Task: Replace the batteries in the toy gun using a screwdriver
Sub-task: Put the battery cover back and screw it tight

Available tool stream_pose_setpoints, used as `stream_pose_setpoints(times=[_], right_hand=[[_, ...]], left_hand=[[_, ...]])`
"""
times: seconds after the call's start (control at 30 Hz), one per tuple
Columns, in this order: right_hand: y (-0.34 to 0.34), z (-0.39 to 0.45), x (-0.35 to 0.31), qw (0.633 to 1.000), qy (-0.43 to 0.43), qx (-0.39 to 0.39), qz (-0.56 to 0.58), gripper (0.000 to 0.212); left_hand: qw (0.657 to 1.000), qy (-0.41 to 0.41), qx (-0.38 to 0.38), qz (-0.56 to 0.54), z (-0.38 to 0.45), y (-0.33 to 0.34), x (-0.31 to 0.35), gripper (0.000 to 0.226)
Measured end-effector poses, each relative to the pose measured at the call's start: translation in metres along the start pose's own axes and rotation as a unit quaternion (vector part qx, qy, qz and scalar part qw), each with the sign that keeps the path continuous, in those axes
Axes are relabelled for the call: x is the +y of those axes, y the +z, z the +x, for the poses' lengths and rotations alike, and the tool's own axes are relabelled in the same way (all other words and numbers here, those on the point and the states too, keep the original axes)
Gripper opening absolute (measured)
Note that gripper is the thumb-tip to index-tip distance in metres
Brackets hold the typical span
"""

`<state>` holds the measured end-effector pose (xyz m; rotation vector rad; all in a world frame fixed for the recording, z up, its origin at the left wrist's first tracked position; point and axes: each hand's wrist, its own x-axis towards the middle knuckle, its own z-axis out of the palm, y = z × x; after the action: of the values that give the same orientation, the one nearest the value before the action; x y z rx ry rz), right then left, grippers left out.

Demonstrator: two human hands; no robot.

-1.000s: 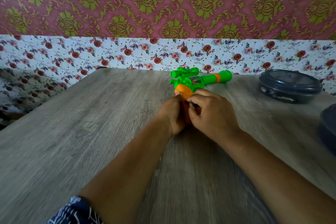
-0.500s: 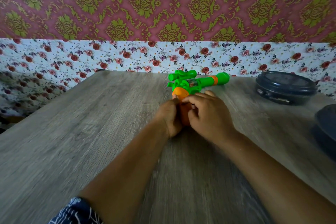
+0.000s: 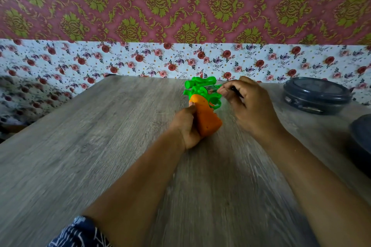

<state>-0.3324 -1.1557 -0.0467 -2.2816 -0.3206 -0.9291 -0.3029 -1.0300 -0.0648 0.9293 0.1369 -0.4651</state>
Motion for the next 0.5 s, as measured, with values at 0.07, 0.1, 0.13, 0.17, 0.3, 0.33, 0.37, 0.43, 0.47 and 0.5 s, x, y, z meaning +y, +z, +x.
stream_pose_setpoints(times=[0.07, 0.1, 0.13, 0.17, 0.3, 0.33, 0.37, 0.43, 0.47, 0.5], right_hand=[[-0.001, -0.002, -0.002, 0.998, 0.009, -0.007, 0.061, 0.02], [-0.001, -0.003, -0.002, 0.995, 0.027, -0.009, 0.099, 0.02], [0.0, -0.003, -0.004, 0.988, 0.053, -0.012, 0.146, 0.02], [0.001, -0.004, -0.005, 0.977, 0.083, -0.014, 0.198, 0.019], [0.004, -0.005, -0.01, 0.939, 0.13, -0.036, 0.317, 0.005], [0.005, -0.005, -0.01, 0.936, 0.127, -0.048, 0.324, 0.008], [0.007, -0.005, -0.01, 0.935, 0.125, -0.059, 0.327, 0.013], [0.009, -0.006, -0.009, 0.939, 0.118, -0.061, 0.318, 0.016], [0.01, -0.007, -0.008, 0.944, 0.113, -0.051, 0.307, 0.016], [0.011, -0.007, -0.007, 0.949, 0.108, -0.041, 0.293, 0.016]], left_hand=[[1.0, 0.002, 0.0, 0.005, 0.0, 0.0, -0.001, 0.044], [1.0, 0.003, 0.004, 0.008, 0.001, 0.0, -0.001, 0.044], [1.0, 0.003, 0.006, 0.013, 0.001, -0.001, -0.001, 0.044], [1.0, 0.003, 0.009, 0.02, 0.002, -0.001, -0.001, 0.044], [0.999, 0.001, 0.008, 0.037, 0.006, -0.002, -0.002, 0.044], [0.999, 0.004, 0.006, 0.038, 0.007, -0.002, -0.002, 0.043], [0.999, 0.008, 0.003, 0.038, 0.007, -0.001, -0.003, 0.042], [0.999, 0.013, 0.0, 0.041, 0.008, -0.001, -0.005, 0.043], [0.999, 0.013, -0.001, 0.046, 0.008, -0.001, -0.005, 0.044], [0.999, 0.01, -0.002, 0.05, 0.009, -0.001, -0.005, 0.045]])
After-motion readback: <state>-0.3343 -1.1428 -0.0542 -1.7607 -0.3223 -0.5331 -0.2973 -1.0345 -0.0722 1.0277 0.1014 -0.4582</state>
